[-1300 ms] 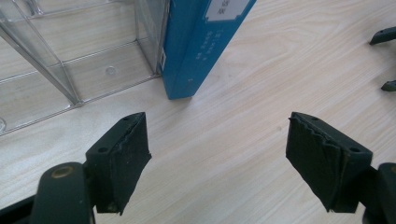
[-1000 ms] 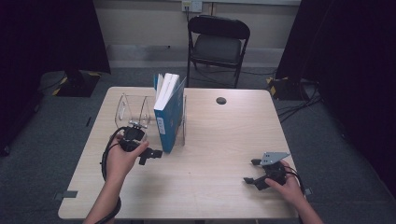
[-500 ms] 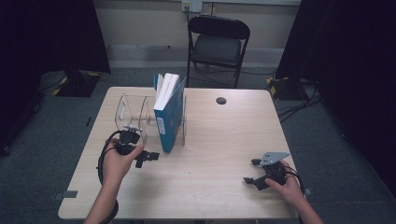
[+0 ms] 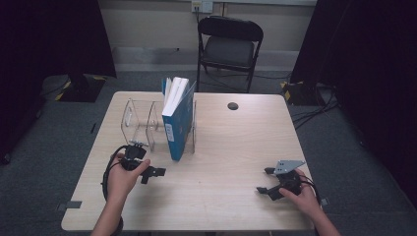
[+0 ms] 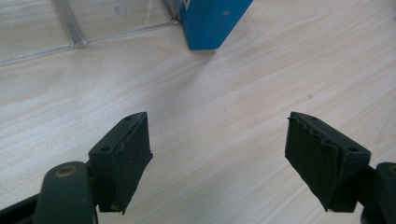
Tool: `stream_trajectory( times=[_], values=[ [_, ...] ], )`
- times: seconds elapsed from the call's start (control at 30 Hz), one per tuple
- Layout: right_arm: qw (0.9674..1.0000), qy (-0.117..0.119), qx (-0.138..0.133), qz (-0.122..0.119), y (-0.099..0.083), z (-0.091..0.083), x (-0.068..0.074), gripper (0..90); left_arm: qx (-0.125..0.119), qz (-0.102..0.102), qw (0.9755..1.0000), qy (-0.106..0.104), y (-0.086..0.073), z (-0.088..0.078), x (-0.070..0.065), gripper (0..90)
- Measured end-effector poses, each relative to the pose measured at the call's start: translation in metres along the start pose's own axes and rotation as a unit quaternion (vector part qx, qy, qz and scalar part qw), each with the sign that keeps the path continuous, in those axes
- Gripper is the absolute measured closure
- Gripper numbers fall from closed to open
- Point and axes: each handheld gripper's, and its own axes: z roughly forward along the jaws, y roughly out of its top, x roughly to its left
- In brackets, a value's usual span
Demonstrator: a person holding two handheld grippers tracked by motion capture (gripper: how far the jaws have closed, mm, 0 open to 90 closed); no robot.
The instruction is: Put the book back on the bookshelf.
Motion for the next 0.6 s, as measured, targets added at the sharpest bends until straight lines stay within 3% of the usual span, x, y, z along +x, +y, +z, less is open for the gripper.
stream_trajectory(
  times=[0.6],
  values=[
    [1.0,-0.001,0.0,-0.001,0.0,0.0,0.0,14.8,-0.002,-0.024,0.9997,0.01,-0.024,0.01,0.017,22.4]
  ],
)
